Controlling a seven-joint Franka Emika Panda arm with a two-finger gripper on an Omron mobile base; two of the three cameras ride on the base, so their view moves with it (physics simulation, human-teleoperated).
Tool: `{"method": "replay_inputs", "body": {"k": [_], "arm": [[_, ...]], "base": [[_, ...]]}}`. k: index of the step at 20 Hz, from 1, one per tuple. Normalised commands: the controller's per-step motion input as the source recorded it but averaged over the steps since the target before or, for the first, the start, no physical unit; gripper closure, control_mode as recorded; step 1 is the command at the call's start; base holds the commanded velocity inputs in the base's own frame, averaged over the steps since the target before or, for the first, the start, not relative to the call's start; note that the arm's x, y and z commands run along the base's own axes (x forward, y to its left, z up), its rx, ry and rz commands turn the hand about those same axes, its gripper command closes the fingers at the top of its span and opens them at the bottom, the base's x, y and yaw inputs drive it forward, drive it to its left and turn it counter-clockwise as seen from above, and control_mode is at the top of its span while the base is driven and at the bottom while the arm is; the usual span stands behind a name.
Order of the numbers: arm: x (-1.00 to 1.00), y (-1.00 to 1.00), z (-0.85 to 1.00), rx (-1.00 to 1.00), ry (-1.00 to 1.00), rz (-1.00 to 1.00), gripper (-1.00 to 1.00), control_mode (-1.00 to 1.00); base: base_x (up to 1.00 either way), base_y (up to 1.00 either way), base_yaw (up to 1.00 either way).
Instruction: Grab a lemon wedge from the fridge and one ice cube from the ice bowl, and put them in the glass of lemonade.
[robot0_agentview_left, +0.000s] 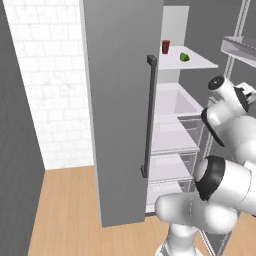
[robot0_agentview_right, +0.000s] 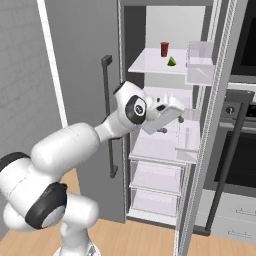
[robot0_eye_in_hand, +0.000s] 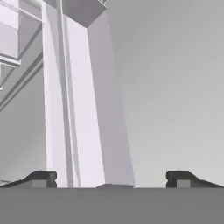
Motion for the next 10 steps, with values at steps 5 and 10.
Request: {"method": "replay_inputs", "body": {"k": [5,10], "arm": [[-0.64,1.0,0.02,0.18,-0.25,0.05,-1.0,-1.0],[-0.44,0.94,0.0,0.36,-0.32,0.0,-1.0,-1.0]], "base": [[0.0,0.0,0.0],[0.0,0.0,0.0]]}}
